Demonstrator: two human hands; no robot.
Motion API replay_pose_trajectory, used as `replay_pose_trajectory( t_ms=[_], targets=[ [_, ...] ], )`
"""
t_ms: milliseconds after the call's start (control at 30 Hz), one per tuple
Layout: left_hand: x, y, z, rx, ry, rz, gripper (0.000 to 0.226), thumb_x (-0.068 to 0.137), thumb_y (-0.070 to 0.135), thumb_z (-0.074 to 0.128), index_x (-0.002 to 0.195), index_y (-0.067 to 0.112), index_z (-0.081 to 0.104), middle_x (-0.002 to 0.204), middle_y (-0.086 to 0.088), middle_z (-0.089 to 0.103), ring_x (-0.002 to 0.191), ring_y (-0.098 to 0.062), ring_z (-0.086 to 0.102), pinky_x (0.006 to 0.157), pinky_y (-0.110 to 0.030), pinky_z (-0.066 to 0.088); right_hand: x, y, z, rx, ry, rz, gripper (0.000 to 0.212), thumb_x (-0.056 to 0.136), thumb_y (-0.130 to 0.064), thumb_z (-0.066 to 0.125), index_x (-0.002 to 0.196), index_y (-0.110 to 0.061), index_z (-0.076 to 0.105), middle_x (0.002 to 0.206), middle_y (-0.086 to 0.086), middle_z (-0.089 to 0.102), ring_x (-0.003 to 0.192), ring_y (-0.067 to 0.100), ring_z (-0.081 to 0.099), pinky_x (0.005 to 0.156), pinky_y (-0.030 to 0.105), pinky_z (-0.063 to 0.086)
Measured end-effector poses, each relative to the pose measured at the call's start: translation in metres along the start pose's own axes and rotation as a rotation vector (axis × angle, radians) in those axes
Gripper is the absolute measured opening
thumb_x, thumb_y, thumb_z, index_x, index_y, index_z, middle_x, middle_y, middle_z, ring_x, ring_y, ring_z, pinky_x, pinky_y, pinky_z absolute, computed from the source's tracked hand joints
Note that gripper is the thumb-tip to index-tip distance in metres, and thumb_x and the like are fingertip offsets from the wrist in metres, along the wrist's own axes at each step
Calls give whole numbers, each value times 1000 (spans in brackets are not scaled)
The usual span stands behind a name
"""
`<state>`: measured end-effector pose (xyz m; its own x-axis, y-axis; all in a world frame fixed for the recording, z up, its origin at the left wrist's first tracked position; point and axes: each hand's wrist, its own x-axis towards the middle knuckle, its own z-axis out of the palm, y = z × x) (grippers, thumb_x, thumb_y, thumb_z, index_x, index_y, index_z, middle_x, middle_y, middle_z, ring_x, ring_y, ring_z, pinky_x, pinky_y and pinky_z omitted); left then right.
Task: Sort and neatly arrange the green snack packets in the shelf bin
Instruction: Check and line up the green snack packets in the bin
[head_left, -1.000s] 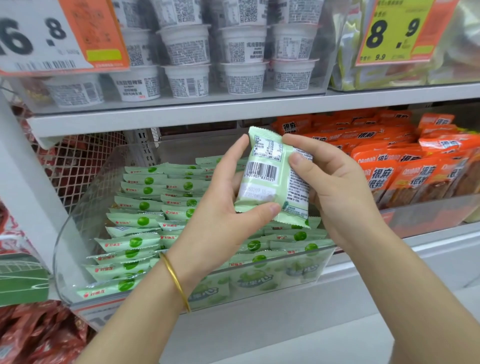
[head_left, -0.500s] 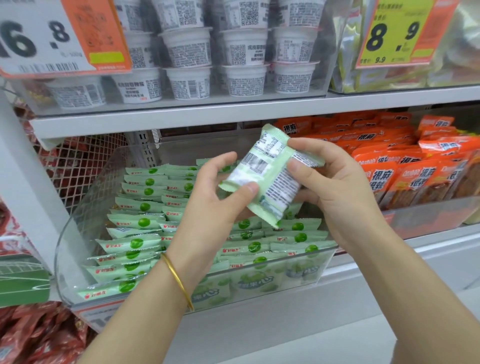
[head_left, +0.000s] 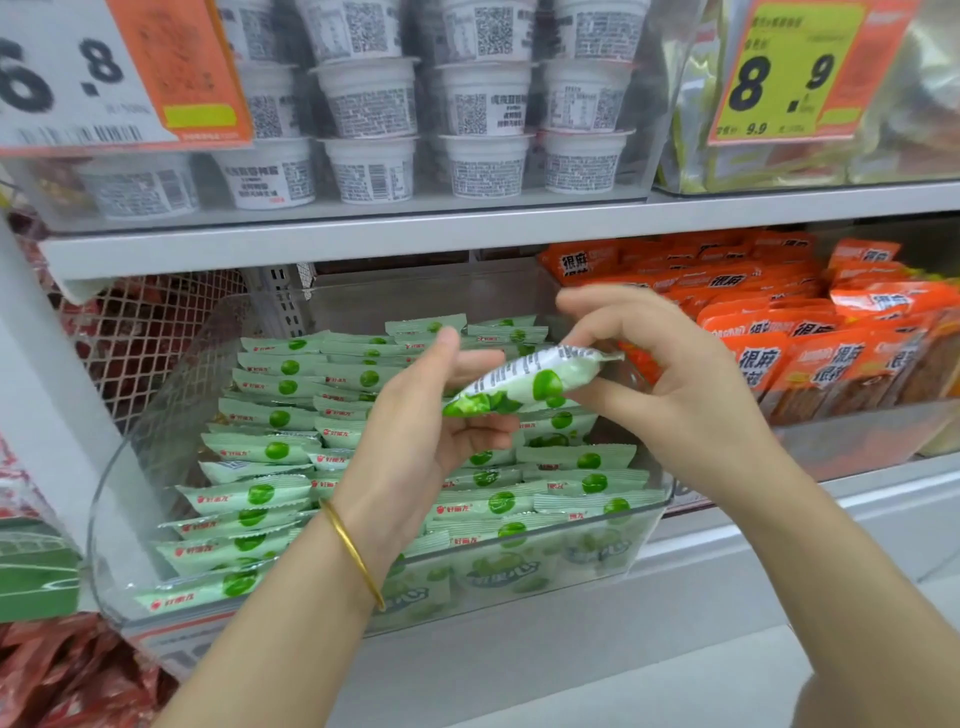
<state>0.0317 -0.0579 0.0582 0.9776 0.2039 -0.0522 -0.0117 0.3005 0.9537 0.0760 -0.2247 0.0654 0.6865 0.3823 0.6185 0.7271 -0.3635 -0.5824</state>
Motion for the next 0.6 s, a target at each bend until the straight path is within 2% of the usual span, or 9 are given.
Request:
replay_pose_trajectory(
  t_ms=[67, 133, 200, 267, 333, 400, 467, 600],
  targets=[
    [3, -3, -1, 90, 62, 71, 45, 100, 38, 32, 105, 7, 65, 88, -9, 67, 56, -17, 61, 52, -26, 51, -1, -2, 0, 51, 29, 40, 21, 78, -17, 74, 94, -26, 63, 99, -18, 64, 93, -4, 57, 78, 8, 41],
    [6, -8, -3, 362, 154, 240, 36, 101, 36, 30, 101, 17, 61, 97, -5, 64, 67, -13, 63, 58, -24, 52, -2, 0, -2, -51, 82, 22, 23, 80, -20, 71, 100, -30, 61, 92, -20, 62, 87, -2, 56, 72, 11, 42],
    [10, -13, -9, 689, 222, 450, 20, 99, 28, 37, 97, 24, 56, 104, 1, 59, 90, -12, 59, 81, -28, 49, -3, 2, -5, -206, 89, 8, 27, 83, -22, 69, 108, -28, 61, 96, -20, 60, 92, 3, 54, 78, 19, 42],
    [15, -18, -14, 992, 184, 538, 19, 95, 20, 47, 110, 22, 58, 114, 3, 55, 109, -12, 49, 99, -29, 37, -4, 4, -6, -364, 71, -13, 29, 83, -23, 68, 111, -23, 61, 101, -13, 61, 97, 11, 52, 79, 27, 40],
    [18, -25, -16, 1253, 97, 527, 30, 93, 21, 50, 122, 24, 57, 129, 5, 50, 123, -16, 39, 105, -31, 28, -6, 5, -5, -515, 37, -66, 27, 84, -24, 67, 110, -21, 61, 99, -6, 62, 94, 18, 51, 76, 33, 41],
    [17, -28, -16, 1401, 35, 466, 38, 93, 24, 49, 130, 31, 50, 141, 7, 40, 133, -17, 27, 110, -34, 23, -7, 7, -4, -599, 0, -131, 25, 83, -21, 68, 107, -18, 62, 97, -2, 62, 90, 22, 51, 72, 36, 43],
    [17, -30, -16, 1459, 10, 418, 43, 93, 23, 48, 134, 35, 45, 146, 8, 33, 136, -17, 20, 111, -35, 18, -8, 8, -3, -622, -21, -157, 24, 82, -18, 71, 105, -16, 64, 96, -1, 62, 87, 25, 51, 70, 36, 45],
    [17, -30, -15, 1471, -11, 372, 45, 92, 19, 47, 135, 35, 44, 146, 6, 33, 136, -18, 20, 111, -34, 18, -8, 8, -2, -628, -60, -142, 23, 81, -15, 72, 103, -14, 66, 92, 2, 62, 83, 28, 51, 67, 41, 47]
  ],
)
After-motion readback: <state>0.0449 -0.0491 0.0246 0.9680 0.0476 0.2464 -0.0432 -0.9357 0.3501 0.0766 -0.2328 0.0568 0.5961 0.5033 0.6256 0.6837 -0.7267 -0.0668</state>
